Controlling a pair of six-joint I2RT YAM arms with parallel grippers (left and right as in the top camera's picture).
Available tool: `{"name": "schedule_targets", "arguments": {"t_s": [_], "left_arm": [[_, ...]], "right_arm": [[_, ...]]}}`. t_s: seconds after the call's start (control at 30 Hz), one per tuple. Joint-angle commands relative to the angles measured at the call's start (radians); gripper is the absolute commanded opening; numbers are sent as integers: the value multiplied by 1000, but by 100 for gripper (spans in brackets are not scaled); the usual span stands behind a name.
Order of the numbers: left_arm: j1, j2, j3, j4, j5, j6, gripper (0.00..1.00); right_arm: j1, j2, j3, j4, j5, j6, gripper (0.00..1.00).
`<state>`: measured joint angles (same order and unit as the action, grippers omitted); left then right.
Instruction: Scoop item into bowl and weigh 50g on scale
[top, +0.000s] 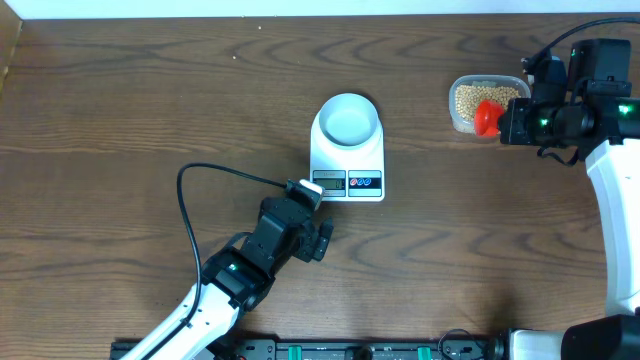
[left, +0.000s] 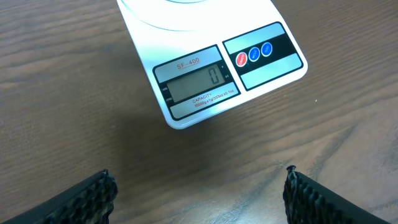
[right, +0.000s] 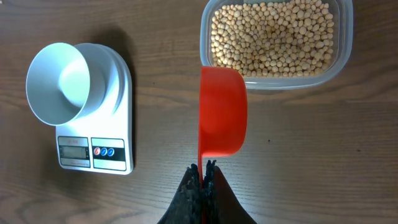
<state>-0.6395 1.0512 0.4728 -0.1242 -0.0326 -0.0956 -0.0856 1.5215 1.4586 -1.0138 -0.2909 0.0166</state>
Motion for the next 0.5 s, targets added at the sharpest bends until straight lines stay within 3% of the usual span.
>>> {"name": "schedule_targets", "arguments": {"t_s": [0.0, 0.47], "left_arm": [[-1, -7, 21, -3, -20, 17, 88], [-1, -7, 21, -3, -20, 17, 88]], "right_arm": [[2, 2, 15, 0, 0, -14, 1], [1, 2, 15, -12, 12, -22, 1]]}}
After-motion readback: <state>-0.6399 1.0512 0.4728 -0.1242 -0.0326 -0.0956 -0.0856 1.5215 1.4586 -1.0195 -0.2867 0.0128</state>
